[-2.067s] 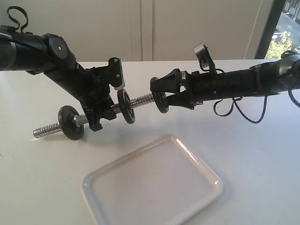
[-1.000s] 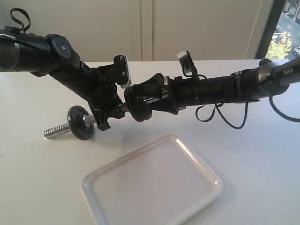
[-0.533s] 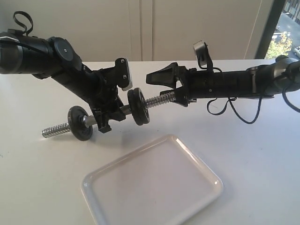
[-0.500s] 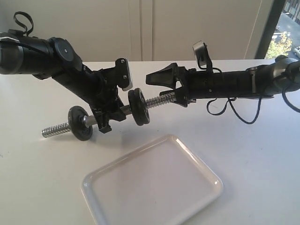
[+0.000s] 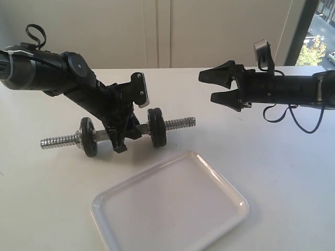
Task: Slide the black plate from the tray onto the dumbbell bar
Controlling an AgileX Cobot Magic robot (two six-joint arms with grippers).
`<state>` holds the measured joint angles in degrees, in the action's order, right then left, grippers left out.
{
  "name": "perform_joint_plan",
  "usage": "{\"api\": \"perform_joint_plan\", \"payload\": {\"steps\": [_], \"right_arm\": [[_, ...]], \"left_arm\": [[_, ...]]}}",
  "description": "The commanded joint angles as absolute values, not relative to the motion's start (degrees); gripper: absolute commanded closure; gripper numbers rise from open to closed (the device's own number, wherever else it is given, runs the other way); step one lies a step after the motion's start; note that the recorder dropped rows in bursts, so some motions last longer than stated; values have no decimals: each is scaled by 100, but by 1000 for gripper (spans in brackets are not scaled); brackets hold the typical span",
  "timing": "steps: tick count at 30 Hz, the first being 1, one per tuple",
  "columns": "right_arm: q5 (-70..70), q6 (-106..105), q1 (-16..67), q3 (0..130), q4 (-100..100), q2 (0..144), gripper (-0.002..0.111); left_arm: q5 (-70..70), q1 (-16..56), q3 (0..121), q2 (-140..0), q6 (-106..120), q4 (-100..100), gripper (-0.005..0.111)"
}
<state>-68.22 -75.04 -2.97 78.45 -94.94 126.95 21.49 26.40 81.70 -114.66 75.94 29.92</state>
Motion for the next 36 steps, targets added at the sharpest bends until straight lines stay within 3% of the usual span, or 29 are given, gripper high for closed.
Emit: {"api": "perform_joint_plan", "payload": {"steps": [1,10,18,25,31,33,36], "right_arm": [[-6996,-7518,-402,7875,-9481,12634,3],[-6996,-7518,-402,7875,-9545,12634,3],[-6996,-7518,-402,7875,-9545,12634,3],[-6996,-7507,-402,7875,-9543,12634,3],[-6996,-7468,-402,7875,-9543,12634,3],[-6996,-7468,-402,7875,-9543,12634,3],[-6996,-7457,-402,7875,-9543,12634,3]], "left_arm": [[1824,2644,8342,-11328,7650,3444,107],[1876,2644,8342,-11329,7696,3444,105],[1901,2644,8342,-11329,7696,3425,71],[1901,2644,8342,-11329,7696,3425,61],[1674,2644,8342,-11341,7696,3397,62],[841,2644,8342,-11340,7612,3435,67],[-912,2644,8342,-11369,7544,3464,85]]}}
